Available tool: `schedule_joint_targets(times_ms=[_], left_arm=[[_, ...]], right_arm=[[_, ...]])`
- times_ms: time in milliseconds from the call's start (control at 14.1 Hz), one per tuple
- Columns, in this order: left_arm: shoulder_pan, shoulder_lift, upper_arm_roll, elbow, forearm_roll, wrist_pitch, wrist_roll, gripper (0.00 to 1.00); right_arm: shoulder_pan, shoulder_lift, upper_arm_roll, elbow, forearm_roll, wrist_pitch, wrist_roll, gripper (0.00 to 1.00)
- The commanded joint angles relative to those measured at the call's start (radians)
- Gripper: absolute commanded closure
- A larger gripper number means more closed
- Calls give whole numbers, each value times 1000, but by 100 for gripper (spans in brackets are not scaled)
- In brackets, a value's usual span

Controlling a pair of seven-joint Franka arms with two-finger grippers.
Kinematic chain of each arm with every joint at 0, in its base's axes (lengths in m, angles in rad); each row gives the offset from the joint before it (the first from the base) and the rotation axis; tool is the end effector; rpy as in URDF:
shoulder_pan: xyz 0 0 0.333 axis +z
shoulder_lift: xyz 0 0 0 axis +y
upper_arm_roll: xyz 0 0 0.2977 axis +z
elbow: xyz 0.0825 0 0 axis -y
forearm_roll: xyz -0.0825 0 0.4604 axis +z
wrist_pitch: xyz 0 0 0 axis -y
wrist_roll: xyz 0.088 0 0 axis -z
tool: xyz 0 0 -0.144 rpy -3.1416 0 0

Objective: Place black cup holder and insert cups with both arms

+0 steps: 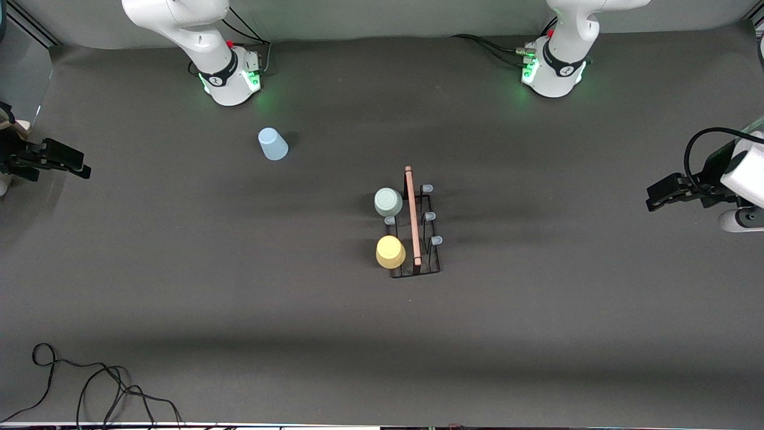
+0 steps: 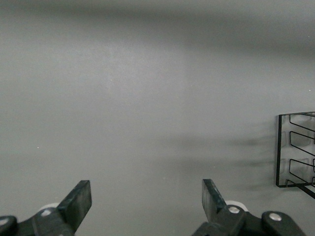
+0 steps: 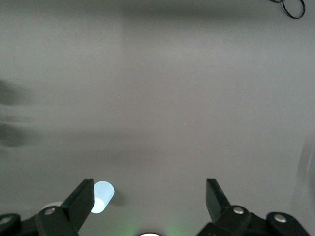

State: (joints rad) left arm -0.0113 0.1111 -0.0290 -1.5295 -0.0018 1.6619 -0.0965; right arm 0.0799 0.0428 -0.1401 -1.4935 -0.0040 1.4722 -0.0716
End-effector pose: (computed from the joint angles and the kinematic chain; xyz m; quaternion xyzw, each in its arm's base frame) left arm 0.6705 -0.0265 0.5278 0.9995 0.0283 0.0105 0.0032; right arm 0.6298 -0.0370 0.5762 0.9995 0.0055 -0.0321 0.0029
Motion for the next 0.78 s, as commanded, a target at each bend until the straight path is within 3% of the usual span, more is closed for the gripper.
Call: schedule_joint_targets(times_ms=[0, 709], left_arm=[[-7, -1, 3, 19, 0, -19, -9, 0], [0, -4, 1, 85, -4, -171, 1, 0]], right_arm=[[11, -23, -7, -22, -5, 10, -19, 0], [15, -15, -3, -17, 9, 0, -2, 0]])
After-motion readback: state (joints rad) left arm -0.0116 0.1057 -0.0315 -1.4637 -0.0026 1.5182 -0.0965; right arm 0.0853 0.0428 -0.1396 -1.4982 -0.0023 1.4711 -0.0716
